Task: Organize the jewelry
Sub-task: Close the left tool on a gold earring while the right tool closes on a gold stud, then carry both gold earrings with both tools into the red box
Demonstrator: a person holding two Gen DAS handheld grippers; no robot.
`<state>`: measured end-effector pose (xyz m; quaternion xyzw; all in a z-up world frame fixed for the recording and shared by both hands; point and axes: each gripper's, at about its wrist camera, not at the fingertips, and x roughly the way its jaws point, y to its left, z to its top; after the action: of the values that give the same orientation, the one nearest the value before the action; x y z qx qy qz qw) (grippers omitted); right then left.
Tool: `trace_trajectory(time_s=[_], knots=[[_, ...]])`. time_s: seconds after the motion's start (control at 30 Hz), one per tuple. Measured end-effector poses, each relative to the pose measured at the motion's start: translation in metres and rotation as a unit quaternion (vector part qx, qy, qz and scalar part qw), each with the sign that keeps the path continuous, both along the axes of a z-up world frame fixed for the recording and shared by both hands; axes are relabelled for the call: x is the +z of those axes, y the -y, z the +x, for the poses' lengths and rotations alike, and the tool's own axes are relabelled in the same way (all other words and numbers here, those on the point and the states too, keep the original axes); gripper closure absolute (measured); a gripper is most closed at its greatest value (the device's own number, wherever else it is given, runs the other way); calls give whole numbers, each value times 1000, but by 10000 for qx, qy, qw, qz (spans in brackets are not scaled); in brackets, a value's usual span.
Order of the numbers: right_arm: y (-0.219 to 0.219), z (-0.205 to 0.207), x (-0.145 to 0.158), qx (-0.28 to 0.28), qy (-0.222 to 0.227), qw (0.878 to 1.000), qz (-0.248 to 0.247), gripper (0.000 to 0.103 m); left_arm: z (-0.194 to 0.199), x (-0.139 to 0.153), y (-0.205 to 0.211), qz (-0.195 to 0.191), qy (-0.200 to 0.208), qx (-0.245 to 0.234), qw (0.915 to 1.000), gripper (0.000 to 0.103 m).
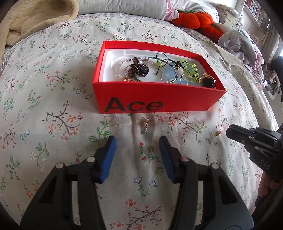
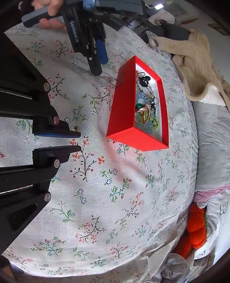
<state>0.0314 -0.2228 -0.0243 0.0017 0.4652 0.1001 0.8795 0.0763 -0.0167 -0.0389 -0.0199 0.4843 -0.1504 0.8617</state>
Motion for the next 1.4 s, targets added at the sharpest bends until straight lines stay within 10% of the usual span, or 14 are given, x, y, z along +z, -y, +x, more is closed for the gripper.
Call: trace_trajectory(time_s=[0.4,0.7,0.93,1.2,1.4], knots=[[17,1,4,-73,1,9999,119,95,9,-5,21,99,73,-231,9997,95],[9,3,-13,280,-354,9988,211,89,6,-2,22,195,93,-283,9994,99],[-2,0,-15,446,-322,9980,318,50,3,-1,17,195,31,-213,9996,99],[-21,5,-20,493,-107,9984,-246,53,4,-1,14,180,-17,-173,9997,99],[-25,10,-19,594,-37,9976,-343,88,3,-1,15,193,-23,-186,9996,99]])
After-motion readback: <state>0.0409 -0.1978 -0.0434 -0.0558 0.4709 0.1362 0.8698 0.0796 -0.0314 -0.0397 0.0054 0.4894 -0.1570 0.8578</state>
